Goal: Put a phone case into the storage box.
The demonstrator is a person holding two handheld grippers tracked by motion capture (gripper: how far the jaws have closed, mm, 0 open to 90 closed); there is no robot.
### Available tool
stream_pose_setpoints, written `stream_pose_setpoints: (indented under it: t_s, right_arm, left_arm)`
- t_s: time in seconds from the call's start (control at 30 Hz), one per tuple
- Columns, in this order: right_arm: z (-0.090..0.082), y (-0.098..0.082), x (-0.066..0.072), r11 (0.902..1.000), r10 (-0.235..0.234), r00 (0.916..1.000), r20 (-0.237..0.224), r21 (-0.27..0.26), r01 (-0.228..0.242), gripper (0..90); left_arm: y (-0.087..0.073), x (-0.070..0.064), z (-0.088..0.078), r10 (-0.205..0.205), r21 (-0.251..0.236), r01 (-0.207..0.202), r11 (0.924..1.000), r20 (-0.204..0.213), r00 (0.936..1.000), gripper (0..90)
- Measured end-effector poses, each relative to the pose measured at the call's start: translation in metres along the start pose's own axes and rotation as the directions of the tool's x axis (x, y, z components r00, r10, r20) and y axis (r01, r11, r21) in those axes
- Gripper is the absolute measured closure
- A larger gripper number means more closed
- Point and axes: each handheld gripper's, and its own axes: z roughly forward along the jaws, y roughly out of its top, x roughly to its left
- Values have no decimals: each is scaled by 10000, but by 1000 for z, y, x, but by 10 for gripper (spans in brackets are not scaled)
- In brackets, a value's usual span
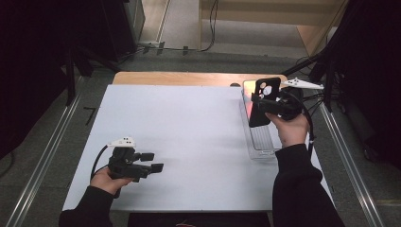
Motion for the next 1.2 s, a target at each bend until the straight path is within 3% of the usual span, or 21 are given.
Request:
stream_pose_setpoints:
  t_s: [0.23, 0.4, 0.57, 0.7, 0.8, 1.07, 1.2]
  right_arm:
    - [9, -6, -13, 9993, 345, 9977, 588, -188, -334, 131]
    - [24, -10, -16, 9999, 138, 9945, 1035, -108, -127, 131]
    - [43, -15, -24, 9995, 165, 9918, 1267, 260, -199, 131]
    - [58, -19, -32, 9980, 466, 9925, 1128, 381, -511, 131]
    - [68, -20, -34, 9980, 276, 9901, 1376, 519, -350, 131]
    - [90, -21, -38, 9964, 352, 9868, 1579, 700, -467, 131]
    - [103, -22, -42, 9926, 415, 9842, 1722, 1052, -603, 131]
  left_arm:
    - [0, -1, 1, 11, 41, -11, 10000, 44, 10000, 319]
    - [0, 0, 1, -13, 12, 13, 10000, 32, 10000, 319]
    - [0, 1, -1, -41, -27, 41, 10000, -15, 10000, 319]
    - [0, 3, -1, -62, 0, 62, 10000, -60, 10000, 319]
    - [-1, 3, -1, -62, -27, 62, 10000, -85, 9999, 319]
    - [-1, 4, -1, -39, -4, 39, 10000, -124, 9999, 319]
    - [-1, 3, 0, -82, 23, 82, 10000, -106, 9999, 319]
